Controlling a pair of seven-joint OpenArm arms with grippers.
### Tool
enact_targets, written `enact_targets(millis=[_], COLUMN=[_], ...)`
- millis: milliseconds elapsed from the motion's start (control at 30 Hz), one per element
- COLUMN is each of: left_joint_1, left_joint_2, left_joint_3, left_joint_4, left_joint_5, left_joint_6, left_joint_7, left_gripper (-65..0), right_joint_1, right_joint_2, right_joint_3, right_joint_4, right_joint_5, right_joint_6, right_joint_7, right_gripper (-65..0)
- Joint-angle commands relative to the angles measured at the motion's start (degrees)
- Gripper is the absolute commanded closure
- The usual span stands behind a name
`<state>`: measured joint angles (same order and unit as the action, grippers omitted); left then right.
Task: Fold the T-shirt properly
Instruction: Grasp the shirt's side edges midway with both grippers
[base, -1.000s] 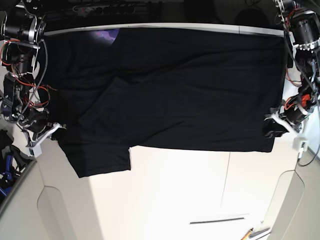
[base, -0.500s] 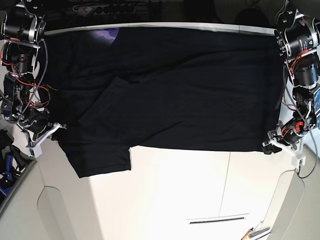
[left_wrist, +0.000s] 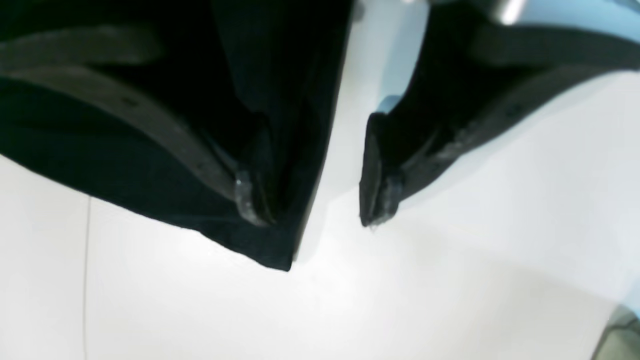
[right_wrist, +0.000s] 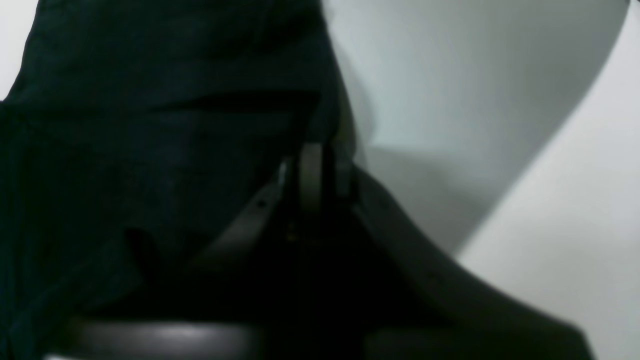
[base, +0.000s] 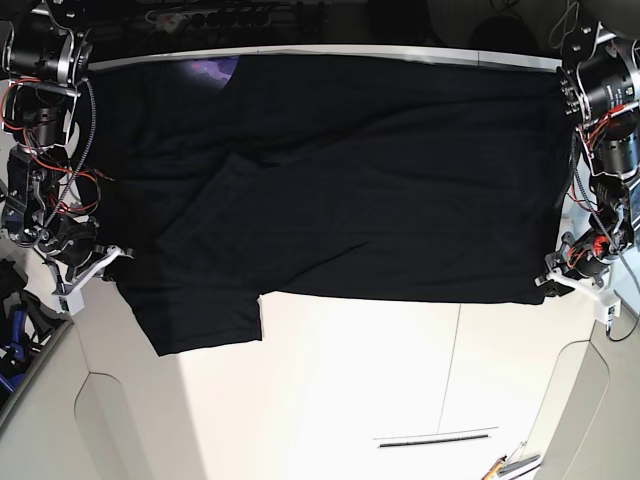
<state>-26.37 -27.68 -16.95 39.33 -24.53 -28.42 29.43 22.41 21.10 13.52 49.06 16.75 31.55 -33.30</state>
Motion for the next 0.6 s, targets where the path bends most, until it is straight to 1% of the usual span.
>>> enact_targets(millis=[0, 67, 133, 233, 433, 467, 500, 567], left_joint_1=[-1.4, -1.2, -1.3, -1.2, -1.2, -1.2, -1.2, -1.2], left_joint_2=[-0.9, -0.9, -0.8, -0.4, 1.5, 1.6, 1.6, 1.4], left_joint_3=[-0.2, -0.2, -0.2, -0.2, -0.2, -0.2, -0.2, -0.2], left_joint_4=[0.2, 0.2, 0.2, 0.2, 0.2, 0.2, 0.2, 0.3], left_joint_5=[-1.0, -3.6, -5.2, -5.3, -5.3, -5.3, -5.3, -5.7], left_joint_6=[-0.7, -2.1, -2.3, -2.3, -2.3, -2.3, -2.3, -2.3], left_joint_7=[-0.3, 0.1, 0.3, 0.4, 0.2, -0.2, -0.8, -1.5], left_gripper=[-30.3, -30.3, -30.3, -30.3, -29.8, -27.7, -21.7, -3.2], right_joint_1=[0.7, 0.7, 0.7, 0.7, 0.7, 0.7, 0.7, 0.7], right_joint_2=[0.6, 0.6, 0.6, 0.6, 0.6, 0.6, 0.6, 0.6], right_joint_3=[0.0, 0.0, 0.0, 0.0, 0.0, 0.0, 0.0, 0.0], right_joint_4=[0.2, 0.2, 0.2, 0.2, 0.2, 0.2, 0.2, 0.2], right_joint_5=[-0.9, -0.9, -0.9, -0.9, 0.4, 0.4, 0.4, 0.7], right_joint_6=[-0.3, -0.3, -0.2, -0.3, -0.3, -0.2, -0.3, -0.2], right_joint_7=[-1.4, -1.4, -1.4, -1.4, -1.2, -1.2, -1.2, -1.3], right_gripper=[0.0, 0.0, 0.0, 0.0, 0.0, 0.0, 0.0, 0.0])
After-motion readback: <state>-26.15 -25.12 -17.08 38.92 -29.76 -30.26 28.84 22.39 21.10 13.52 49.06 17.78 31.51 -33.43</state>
